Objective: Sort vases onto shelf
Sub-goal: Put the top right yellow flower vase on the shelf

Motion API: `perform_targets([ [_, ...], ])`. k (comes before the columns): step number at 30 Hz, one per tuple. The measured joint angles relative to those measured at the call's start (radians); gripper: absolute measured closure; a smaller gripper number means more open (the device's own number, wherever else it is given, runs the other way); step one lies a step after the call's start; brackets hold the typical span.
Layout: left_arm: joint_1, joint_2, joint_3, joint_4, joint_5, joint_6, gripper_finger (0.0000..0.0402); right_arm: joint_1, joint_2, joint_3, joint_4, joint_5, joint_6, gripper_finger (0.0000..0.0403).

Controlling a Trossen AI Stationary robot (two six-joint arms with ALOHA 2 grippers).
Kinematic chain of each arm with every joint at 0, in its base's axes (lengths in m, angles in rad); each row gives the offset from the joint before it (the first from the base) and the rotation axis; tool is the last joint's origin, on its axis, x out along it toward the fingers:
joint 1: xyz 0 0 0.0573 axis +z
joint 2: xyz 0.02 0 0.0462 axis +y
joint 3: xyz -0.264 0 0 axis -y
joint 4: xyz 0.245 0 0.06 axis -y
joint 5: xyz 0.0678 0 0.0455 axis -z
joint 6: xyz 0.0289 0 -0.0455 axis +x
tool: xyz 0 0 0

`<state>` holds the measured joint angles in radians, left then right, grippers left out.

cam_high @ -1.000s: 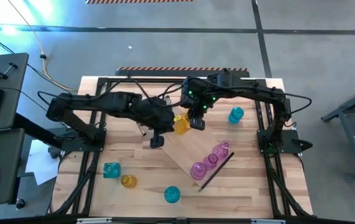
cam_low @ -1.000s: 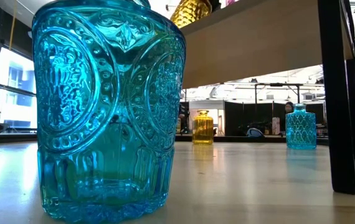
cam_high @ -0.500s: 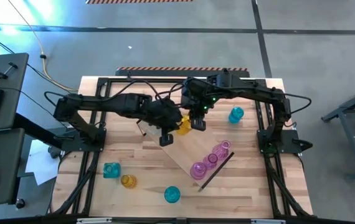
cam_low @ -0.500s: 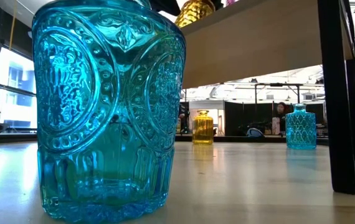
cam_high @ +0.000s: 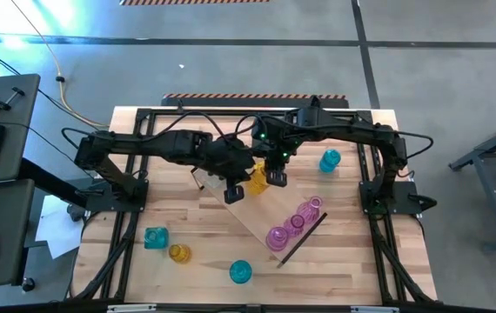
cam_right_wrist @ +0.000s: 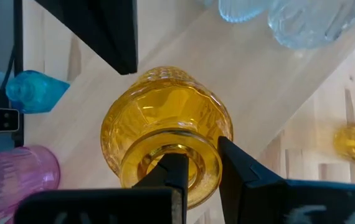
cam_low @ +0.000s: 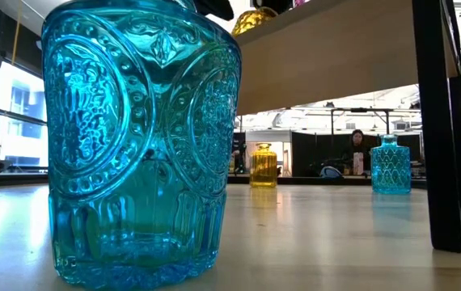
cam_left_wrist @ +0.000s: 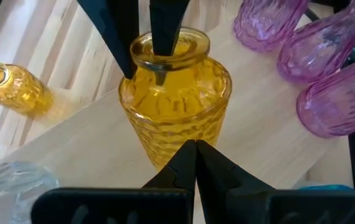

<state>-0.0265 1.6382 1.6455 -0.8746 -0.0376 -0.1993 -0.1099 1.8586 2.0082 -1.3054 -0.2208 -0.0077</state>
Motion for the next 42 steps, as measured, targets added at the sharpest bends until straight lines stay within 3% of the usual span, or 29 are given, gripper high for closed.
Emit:
perform_targets([
  [22, -0.001, -0.001, 0.0, 0.0, 0.056, -0.083, 0.0401, 0.006, -0.001, -0.009, 0.045, 0.01, -0.019, 0.0375],
  [27, -0.001, -0.002, -0.037, 0.023, 0.045, -0.111, 0.0401, 0.006, 0.003, -0.009, 0.045, 0.017, -0.014, 0.0375],
  [33, -0.002, 0.001, -0.066, 0.021, -0.036, -0.142, 0.0401, 0.005, 0.005, -0.011, 0.043, 0.022, -0.014, 0.0375],
  [42, -0.001, 0.033, -0.066, 0.037, -0.023, -0.186, 0.0401, 0.005, 0.002, -0.011, 0.016, 0.011, -0.007, 0.0375],
])
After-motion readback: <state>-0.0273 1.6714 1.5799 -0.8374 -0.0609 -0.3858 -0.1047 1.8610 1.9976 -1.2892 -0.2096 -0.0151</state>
